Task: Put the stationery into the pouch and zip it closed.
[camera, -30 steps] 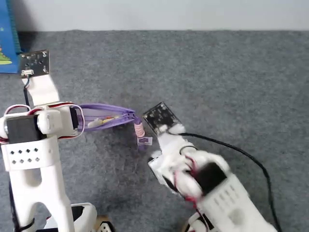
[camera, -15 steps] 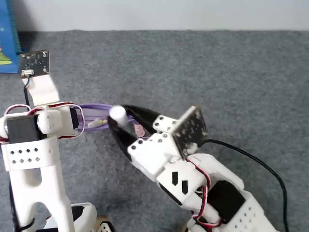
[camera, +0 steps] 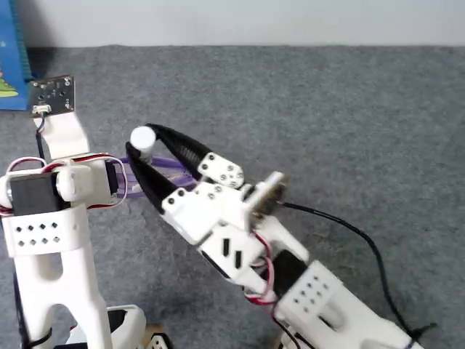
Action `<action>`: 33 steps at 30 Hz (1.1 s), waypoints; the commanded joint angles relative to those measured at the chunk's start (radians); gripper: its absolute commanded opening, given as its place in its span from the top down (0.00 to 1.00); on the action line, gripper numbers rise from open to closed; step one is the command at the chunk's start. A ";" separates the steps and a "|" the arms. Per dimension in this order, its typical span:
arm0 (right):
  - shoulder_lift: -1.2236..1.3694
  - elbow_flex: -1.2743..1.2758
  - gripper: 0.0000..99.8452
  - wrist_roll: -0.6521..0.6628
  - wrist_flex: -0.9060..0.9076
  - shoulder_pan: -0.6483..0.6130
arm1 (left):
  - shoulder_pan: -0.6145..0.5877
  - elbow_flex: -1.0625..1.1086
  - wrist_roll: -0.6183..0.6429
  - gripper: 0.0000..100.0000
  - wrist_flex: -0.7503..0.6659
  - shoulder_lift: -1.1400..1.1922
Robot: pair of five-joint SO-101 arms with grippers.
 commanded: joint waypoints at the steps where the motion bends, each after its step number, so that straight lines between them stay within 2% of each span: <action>1: 0.025 0.037 0.99 -0.009 -0.107 0.033 | -0.005 0.010 -0.009 0.99 -0.028 -0.003; 7: 0.019 0.121 0.97 -0.003 -0.136 0.073 | -0.005 0.044 -0.011 0.99 -0.057 -0.009; 10: 0.018 0.138 0.83 -0.003 -0.107 0.073 | -0.005 0.044 -0.011 0.99 -0.057 -0.009; 13: 0.016 0.103 0.69 -0.009 -0.001 0.070 | -0.005 0.044 -0.011 0.99 -0.057 -0.009; 20: -0.163 0.035 0.74 -0.011 0.326 0.071 | -0.005 0.044 -0.011 0.99 -0.057 -0.009; 28: -0.453 -0.040 0.74 -0.028 0.926 0.133 | -0.005 0.044 -0.011 0.99 -0.057 -0.009; 31: -0.461 -0.037 0.74 -0.074 1.059 0.145 | -0.005 0.044 -0.011 0.99 -0.057 -0.009; 33: -0.444 -0.014 0.74 -0.091 1.084 0.145 | -0.005 0.044 -0.011 0.99 -0.057 -0.009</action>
